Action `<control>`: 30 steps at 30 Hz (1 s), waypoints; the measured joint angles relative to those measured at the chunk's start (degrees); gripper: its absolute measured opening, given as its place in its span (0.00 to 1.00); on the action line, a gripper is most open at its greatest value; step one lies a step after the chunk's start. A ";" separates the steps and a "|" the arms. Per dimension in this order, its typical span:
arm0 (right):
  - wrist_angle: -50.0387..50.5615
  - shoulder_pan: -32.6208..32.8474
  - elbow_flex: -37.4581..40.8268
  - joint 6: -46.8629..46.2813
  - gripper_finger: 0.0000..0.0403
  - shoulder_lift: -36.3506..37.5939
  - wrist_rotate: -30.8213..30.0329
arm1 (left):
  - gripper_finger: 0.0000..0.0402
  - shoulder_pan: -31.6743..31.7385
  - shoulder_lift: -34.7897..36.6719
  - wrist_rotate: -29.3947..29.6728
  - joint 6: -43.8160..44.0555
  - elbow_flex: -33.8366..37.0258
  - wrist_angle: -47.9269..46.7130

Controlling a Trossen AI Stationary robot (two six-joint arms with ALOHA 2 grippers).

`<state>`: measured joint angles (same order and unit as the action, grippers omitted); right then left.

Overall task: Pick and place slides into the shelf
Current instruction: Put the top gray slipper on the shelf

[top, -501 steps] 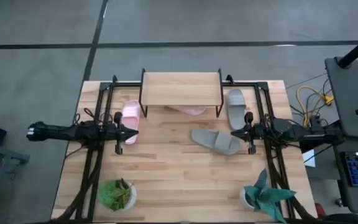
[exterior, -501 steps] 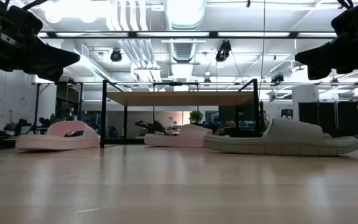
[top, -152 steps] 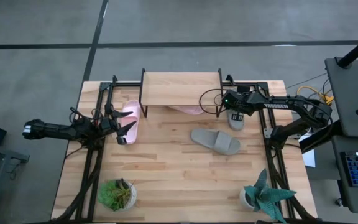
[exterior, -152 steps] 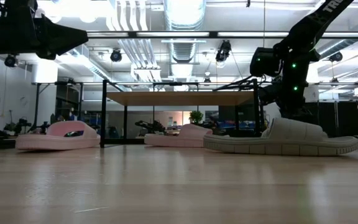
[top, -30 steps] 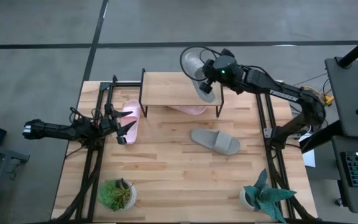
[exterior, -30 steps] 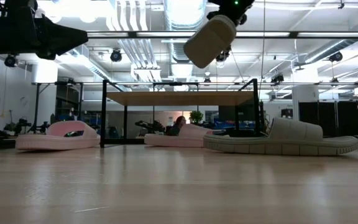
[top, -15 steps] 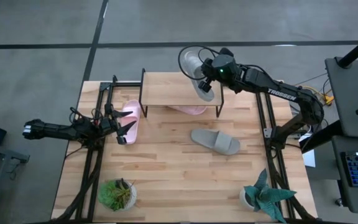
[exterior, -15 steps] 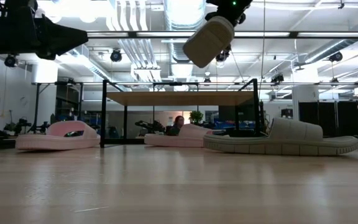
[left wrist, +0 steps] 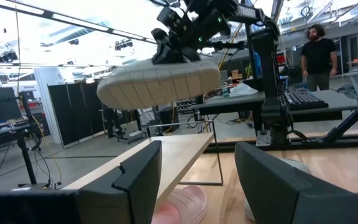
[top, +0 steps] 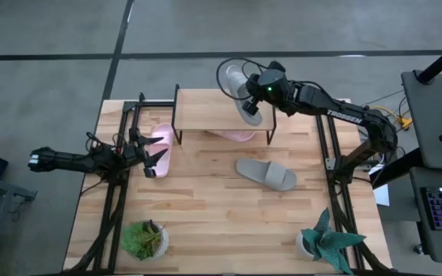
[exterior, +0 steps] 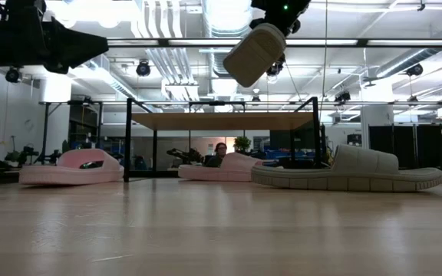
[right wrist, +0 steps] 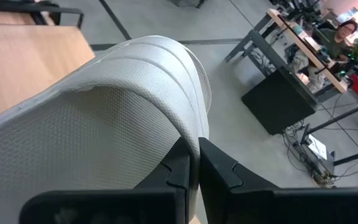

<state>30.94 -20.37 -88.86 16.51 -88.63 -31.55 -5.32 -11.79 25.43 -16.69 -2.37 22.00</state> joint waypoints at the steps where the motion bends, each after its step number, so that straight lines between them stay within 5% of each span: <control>1: 0.00 0.30 0.00 0.02 0.03 -0.35 0.00 | 0.47 0.00 0.08 0.00 0.02 -0.17 0.02; 26: -8.94 2.91 -1.79 1.73 0.03 -6.24 -0.09 | 0.47 0.02 3.61 0.15 2.75 -0.26 -0.01; 30: -8.94 2.89 -1.79 2.56 0.03 -5.94 -0.03 | 0.47 0.02 3.37 0.07 -2.88 -0.23 0.58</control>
<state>22.00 -17.47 -90.65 19.07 -94.57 -31.58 -5.30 -8.42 25.50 -19.57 -2.60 22.58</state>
